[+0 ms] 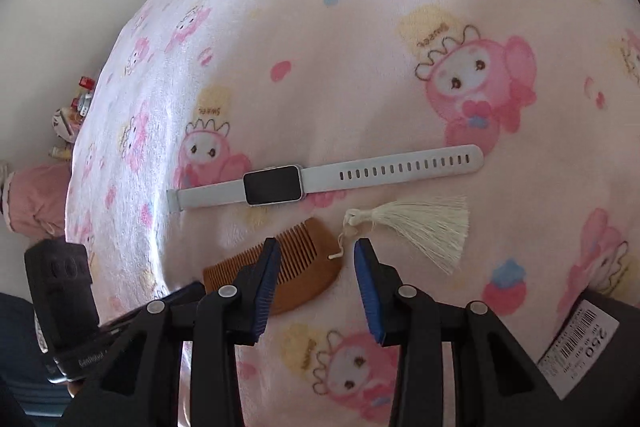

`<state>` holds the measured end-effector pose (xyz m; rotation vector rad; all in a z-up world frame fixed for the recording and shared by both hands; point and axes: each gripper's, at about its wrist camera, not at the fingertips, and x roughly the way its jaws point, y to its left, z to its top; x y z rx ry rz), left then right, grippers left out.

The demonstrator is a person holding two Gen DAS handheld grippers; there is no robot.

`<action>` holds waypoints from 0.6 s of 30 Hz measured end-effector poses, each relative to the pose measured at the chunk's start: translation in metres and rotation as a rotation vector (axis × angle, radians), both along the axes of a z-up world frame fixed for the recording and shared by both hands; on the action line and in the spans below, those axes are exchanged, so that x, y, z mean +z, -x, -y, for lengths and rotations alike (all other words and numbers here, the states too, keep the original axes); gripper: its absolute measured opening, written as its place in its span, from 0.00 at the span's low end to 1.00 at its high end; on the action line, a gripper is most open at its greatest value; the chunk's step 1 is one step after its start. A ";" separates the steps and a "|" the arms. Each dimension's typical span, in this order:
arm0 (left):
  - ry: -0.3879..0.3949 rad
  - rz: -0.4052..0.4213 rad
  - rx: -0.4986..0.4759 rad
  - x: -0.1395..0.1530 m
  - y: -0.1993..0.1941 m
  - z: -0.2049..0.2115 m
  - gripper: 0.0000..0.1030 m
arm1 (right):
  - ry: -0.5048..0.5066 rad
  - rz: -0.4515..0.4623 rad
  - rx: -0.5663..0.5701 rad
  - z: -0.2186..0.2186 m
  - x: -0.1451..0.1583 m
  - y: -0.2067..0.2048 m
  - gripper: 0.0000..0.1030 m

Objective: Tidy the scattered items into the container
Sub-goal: 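Grasp the wooden comb with the right gripper, then carry the wooden comb over the box with the right gripper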

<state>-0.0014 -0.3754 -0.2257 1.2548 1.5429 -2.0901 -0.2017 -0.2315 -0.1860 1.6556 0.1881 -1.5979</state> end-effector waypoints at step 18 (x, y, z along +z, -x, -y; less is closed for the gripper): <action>0.133 -0.241 -0.142 0.109 -0.013 -0.048 0.30 | 0.329 -0.042 0.003 -0.063 0.102 -0.042 0.24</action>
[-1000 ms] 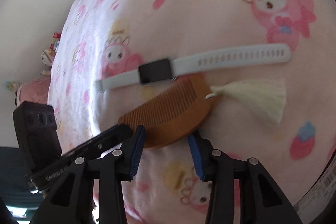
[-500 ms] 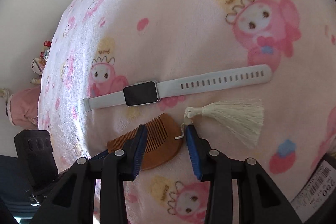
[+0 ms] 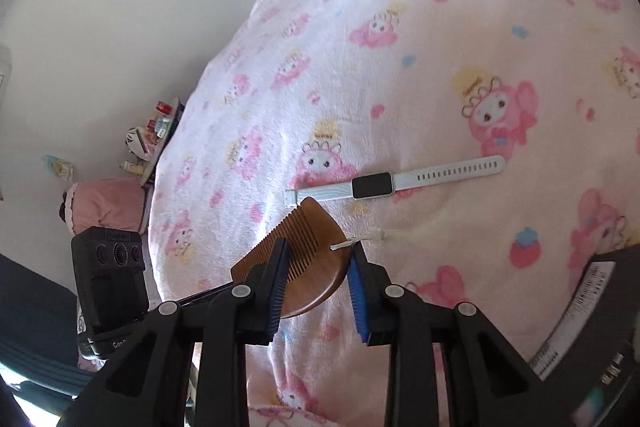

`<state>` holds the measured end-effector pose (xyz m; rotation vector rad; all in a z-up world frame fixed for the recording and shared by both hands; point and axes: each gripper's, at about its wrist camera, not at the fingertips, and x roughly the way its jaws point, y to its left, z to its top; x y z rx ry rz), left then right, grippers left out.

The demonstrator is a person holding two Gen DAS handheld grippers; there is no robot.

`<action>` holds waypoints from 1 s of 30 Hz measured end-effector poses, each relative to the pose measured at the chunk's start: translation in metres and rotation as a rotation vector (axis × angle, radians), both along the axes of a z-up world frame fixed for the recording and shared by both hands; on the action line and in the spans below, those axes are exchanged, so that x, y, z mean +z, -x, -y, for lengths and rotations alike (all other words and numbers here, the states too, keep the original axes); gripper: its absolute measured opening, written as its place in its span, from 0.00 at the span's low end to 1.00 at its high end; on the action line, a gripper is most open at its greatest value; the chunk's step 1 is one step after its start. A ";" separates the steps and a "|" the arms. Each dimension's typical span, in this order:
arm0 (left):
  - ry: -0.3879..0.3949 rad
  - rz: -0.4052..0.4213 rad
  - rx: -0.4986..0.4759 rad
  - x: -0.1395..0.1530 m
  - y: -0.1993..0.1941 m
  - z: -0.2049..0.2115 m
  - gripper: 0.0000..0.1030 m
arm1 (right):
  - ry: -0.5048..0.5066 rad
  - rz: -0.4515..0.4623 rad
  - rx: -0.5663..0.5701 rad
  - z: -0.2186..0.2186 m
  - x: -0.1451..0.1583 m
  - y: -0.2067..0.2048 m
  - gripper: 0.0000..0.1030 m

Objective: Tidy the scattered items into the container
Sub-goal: 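Carry the wooden comb over the box with the right gripper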

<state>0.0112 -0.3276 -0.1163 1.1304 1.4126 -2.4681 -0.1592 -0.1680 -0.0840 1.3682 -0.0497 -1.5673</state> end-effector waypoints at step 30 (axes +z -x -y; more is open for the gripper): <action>0.189 0.198 -0.572 -0.016 0.198 -0.251 0.28 | -0.198 0.132 -0.476 -0.305 -0.040 0.064 0.24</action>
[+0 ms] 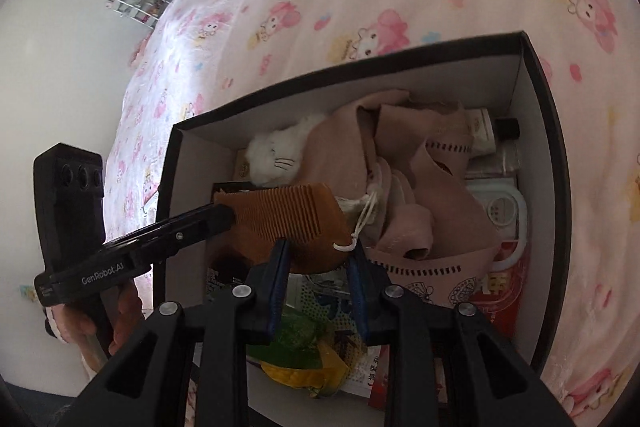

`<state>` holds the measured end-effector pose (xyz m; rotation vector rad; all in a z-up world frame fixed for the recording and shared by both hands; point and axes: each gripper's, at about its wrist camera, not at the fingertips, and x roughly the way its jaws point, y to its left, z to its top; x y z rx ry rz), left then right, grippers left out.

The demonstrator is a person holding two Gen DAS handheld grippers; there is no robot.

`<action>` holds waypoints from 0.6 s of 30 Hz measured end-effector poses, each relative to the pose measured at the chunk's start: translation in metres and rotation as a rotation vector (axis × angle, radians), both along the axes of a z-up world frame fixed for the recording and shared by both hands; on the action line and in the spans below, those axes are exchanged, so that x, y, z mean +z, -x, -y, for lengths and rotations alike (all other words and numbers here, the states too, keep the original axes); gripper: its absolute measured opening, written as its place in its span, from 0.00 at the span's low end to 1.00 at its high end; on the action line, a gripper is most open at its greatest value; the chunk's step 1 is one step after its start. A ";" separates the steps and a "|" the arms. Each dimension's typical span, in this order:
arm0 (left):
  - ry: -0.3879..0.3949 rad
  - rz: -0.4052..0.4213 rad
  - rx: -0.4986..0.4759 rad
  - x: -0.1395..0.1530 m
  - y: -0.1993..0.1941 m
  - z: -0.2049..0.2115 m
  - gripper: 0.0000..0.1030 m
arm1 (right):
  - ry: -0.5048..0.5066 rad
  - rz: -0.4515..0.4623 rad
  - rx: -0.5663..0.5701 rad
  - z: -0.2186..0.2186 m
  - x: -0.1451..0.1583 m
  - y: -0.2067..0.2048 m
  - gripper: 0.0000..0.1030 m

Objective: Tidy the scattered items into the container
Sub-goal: 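Carry the wooden comb over the box with the right gripper, then lower the comb onto the pink cloth and open the right gripper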

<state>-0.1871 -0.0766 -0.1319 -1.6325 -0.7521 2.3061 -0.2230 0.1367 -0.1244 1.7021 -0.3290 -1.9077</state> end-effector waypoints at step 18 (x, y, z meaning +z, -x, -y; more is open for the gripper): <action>0.031 -0.071 0.010 0.006 0.005 -0.023 0.28 | -0.148 -0.188 0.044 0.018 0.014 -0.004 0.23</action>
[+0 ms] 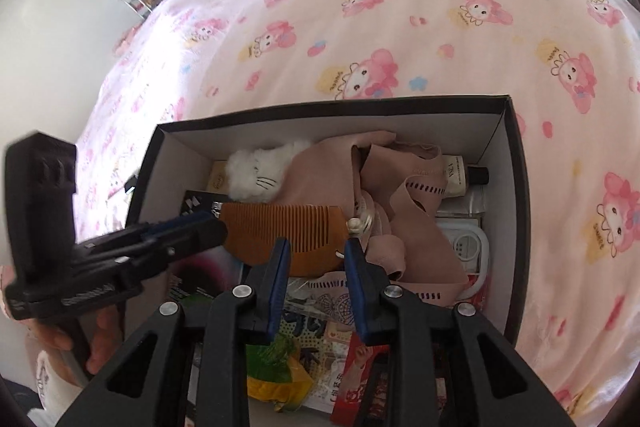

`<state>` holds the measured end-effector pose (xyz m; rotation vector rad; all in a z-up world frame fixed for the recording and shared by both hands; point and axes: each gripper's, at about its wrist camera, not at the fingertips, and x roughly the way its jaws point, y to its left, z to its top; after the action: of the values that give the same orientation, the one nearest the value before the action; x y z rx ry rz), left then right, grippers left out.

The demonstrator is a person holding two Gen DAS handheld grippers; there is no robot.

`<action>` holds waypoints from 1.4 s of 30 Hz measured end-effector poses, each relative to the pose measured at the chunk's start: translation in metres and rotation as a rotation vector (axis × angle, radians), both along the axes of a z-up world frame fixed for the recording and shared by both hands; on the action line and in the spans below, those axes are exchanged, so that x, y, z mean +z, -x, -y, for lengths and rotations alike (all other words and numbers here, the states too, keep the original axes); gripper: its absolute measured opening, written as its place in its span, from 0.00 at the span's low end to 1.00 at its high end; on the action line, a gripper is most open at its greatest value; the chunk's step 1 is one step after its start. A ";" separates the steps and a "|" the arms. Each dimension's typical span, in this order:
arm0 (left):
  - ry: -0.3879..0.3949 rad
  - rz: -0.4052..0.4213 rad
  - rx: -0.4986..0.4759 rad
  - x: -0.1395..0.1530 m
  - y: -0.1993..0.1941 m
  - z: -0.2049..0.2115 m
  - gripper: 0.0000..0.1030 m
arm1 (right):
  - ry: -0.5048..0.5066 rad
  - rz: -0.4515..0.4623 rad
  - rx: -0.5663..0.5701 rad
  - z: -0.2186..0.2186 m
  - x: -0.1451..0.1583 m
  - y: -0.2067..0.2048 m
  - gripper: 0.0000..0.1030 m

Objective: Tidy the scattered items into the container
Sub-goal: 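Lower the comb onto the pink cloth and open the right gripper, then move the right gripper to the white smartwatch on the bedspread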

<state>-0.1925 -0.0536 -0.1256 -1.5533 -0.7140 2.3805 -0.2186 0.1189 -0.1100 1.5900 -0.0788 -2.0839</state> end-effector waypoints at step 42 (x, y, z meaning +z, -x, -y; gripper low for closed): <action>0.113 -0.297 0.176 0.127 -0.177 0.063 0.48 | 0.021 -0.372 0.166 0.102 0.130 -0.147 0.40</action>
<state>-0.0157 -0.1171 0.0009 -1.1768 -0.6845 2.7443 -0.0716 0.0166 0.0200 1.1313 0.1550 -2.1984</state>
